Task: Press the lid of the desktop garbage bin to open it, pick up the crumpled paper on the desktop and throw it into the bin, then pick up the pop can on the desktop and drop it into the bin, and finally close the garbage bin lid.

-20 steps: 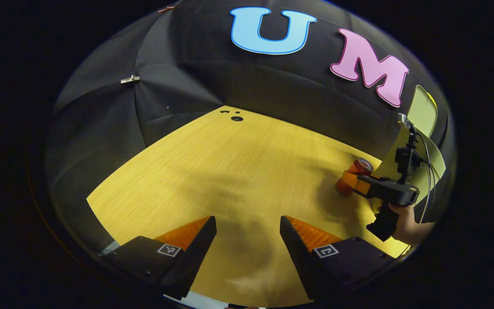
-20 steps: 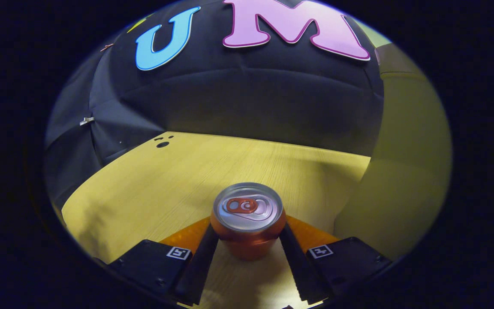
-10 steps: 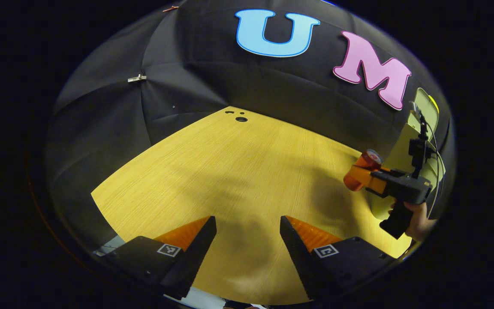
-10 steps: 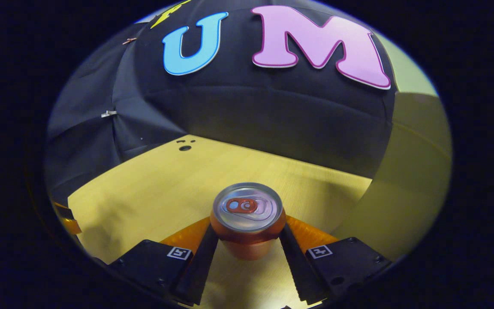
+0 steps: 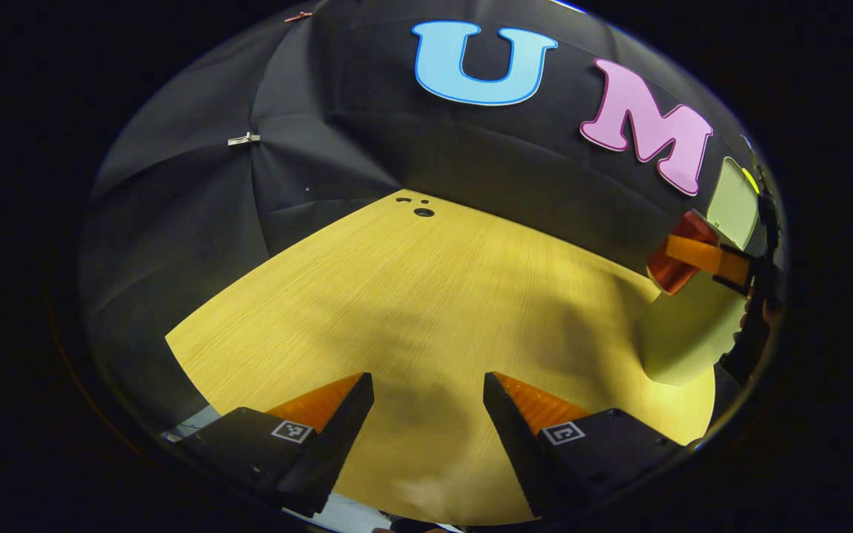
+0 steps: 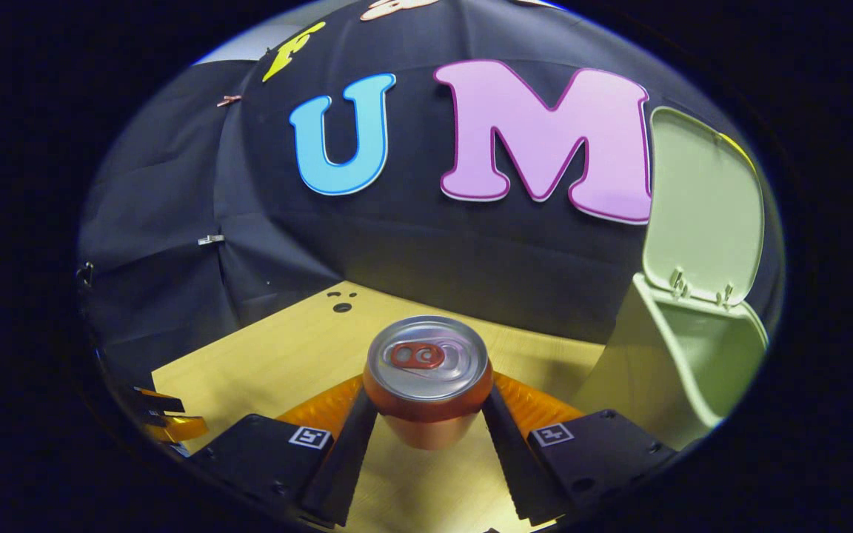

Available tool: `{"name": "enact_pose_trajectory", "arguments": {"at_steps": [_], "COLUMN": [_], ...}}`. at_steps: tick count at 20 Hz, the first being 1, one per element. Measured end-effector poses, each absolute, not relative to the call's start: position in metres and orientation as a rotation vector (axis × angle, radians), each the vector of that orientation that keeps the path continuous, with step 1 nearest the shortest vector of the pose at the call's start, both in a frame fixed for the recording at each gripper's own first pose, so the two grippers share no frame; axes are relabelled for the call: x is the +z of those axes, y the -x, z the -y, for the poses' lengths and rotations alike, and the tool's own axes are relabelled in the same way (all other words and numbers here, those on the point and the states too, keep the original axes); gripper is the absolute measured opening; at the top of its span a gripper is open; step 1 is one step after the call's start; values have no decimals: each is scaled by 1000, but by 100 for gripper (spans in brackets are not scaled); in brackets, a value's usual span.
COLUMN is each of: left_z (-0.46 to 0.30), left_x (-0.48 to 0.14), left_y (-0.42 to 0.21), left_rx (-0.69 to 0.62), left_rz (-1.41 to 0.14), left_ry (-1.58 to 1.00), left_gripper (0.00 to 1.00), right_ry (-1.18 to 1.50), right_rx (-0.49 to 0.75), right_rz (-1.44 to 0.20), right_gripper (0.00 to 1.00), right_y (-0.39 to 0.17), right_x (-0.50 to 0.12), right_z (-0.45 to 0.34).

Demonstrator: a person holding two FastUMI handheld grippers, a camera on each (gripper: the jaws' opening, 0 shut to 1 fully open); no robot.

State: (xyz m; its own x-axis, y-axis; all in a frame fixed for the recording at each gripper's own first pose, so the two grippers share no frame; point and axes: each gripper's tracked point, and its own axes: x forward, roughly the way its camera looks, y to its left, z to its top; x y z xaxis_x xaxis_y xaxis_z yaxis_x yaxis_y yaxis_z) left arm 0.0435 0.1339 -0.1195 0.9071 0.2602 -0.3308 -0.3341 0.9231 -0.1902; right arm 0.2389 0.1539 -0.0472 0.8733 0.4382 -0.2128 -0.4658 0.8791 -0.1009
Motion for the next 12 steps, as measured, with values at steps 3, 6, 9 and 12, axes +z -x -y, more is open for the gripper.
{"name": "enact_pose_trajectory", "arguments": {"at_steps": [3,6,9,12], "left_z": [-132,-124,-116,-106], "left_x": [-121,-120,-117,-115], "left_y": [-46,-50,-58,-67], "left_rx": [291,262,238,215], "left_rz": [-316,-323,-322,-319], "left_ry": [213,180,162,155], "left_gripper": [96,96,96,96], "right_ry": [132,119,113,91], "right_rx": [462,446,429,396], "right_rz": [-164,-128,-79,-40], "right_gripper": [82,82,82,82], "right_y": [-233,-228,-226,-229], "right_x": [-26,2,34,60], "right_z": [-149,-137,-121,-104]}}
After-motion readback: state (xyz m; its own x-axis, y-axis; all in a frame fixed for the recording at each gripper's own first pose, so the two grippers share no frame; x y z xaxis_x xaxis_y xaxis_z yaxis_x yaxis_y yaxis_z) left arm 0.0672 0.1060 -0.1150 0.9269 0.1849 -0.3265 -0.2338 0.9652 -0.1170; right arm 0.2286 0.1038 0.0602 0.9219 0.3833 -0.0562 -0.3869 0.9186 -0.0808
